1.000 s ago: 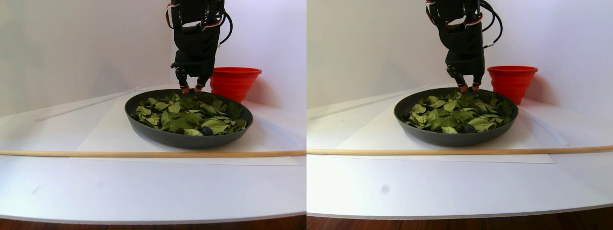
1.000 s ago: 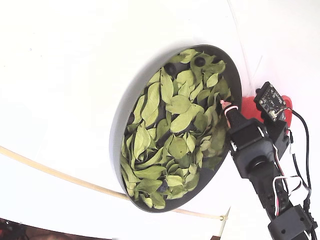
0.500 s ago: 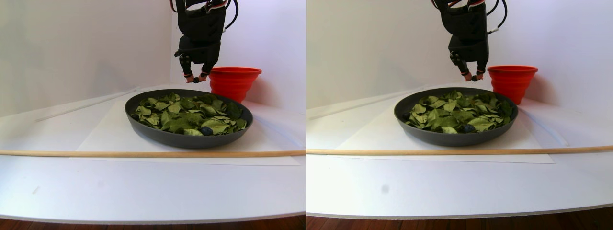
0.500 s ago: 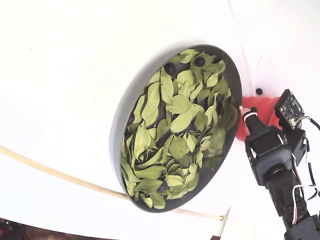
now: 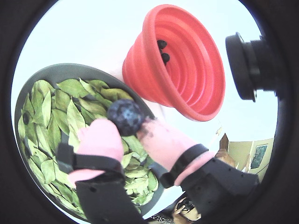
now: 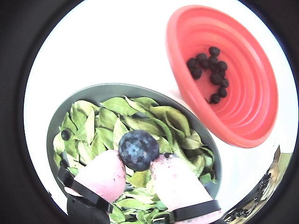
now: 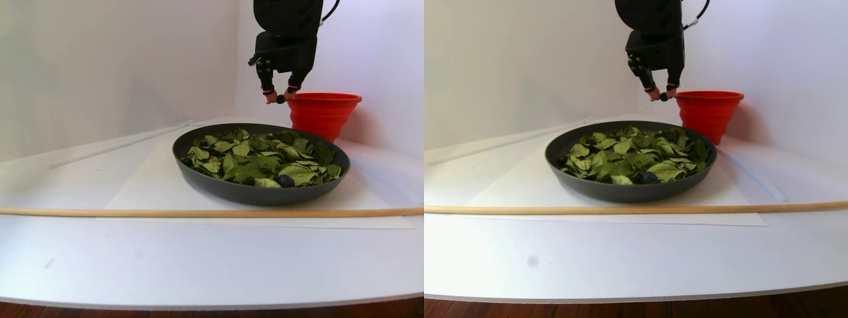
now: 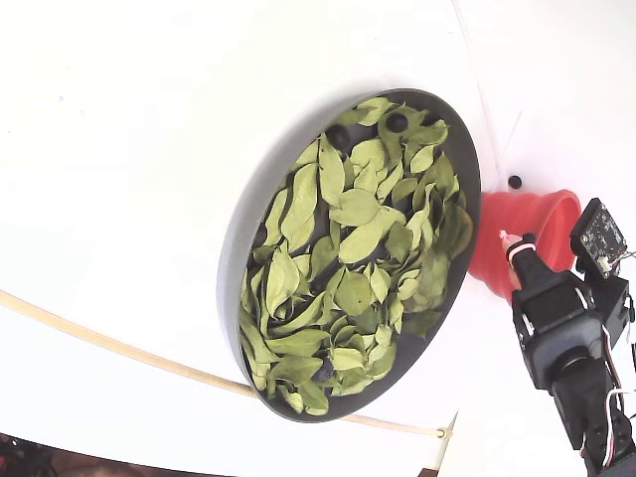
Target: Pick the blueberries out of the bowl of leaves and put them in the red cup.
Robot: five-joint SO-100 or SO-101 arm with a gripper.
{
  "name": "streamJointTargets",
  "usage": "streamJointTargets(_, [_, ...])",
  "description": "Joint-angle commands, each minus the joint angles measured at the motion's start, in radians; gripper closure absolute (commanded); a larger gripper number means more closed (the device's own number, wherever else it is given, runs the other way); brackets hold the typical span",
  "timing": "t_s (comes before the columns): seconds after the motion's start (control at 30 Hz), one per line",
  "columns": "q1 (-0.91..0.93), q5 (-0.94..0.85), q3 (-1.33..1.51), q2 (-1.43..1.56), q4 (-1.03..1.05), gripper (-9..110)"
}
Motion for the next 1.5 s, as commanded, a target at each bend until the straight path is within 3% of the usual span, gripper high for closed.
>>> streamJointTargets(0.0, [0.038, 0.005, -0.006, 0.155, 0.0, 92])
streamJointTargets(0.7, [0.098, 0.028, -0.014, 0.236, 0.029, 92])
streamJointTargets(1.47, [0.181, 0.032, -0.167, 0.067, 0.005, 92])
